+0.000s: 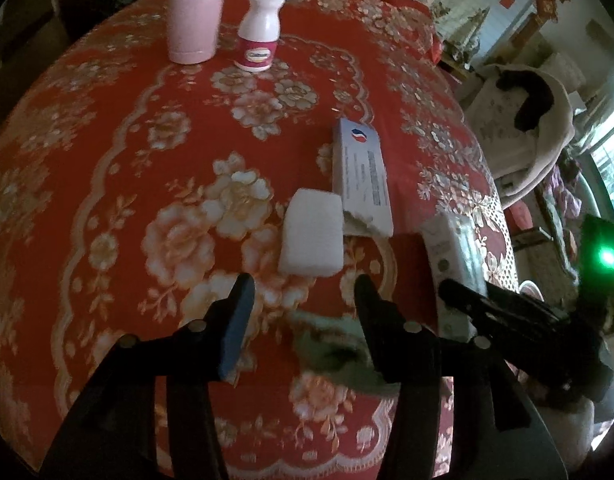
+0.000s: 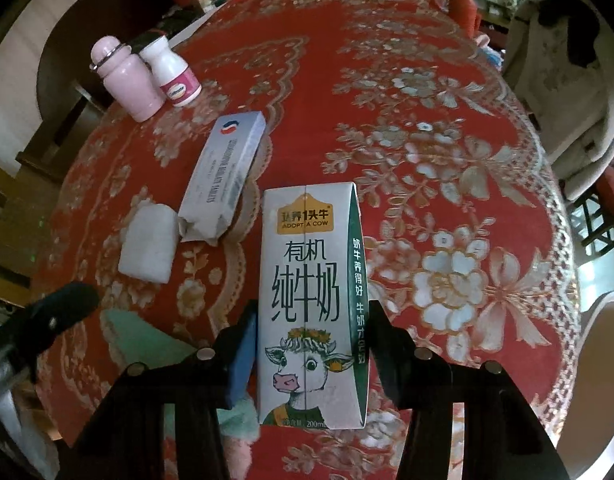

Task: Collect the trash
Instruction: 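Grasp the white tissue roll with the left tool while right grasps the milk carton, then carry both items over the beige bin and open both tools to drop them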

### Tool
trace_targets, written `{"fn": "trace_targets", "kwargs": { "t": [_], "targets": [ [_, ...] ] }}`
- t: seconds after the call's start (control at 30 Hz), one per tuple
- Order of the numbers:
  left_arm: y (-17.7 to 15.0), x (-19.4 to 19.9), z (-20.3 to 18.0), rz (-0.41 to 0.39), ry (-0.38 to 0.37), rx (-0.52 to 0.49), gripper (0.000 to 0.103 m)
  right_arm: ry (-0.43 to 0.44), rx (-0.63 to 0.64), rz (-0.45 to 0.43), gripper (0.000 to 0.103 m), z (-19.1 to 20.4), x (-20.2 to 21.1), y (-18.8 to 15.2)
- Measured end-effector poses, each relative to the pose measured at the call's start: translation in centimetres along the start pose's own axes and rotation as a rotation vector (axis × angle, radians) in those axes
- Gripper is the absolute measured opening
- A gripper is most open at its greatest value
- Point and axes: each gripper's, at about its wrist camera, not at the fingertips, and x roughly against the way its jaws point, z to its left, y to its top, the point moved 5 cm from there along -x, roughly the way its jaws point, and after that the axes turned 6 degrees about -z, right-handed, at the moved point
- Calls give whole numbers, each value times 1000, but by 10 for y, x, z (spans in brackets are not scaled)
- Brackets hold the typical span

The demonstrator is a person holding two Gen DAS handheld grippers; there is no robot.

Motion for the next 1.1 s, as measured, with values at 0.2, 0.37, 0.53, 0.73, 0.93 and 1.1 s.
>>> {"fn": "trace_targets", "kwargs": {
  "t": [0.2, 0.37, 0.53, 0.73, 0.93, 1.1],
  "targets": [
    [13, -28, -7, 29, 21, -46, 50, 10, -41, 8, 50, -15, 4, -1],
    [17, -46, -11, 52, 45, -82, 50, 5, -61, 26, 51, -20, -2, -5],
    [15, -50, -6, 52, 27, -45, 35, 3, -47, 24, 51, -18, -7, -6],
    [13, -28, -4, 2, 20, -38, 33, 39, -29, 0, 51, -13, 5, -8],
    [9, 2, -23, -43, 8, -79, 33, 54, -31, -29, 51, -15, 27, -10],
    [3, 19, -50, -70, -18, -122, 33, 52, -51, -56, 51, -25, 46, -15]
  ]
}}
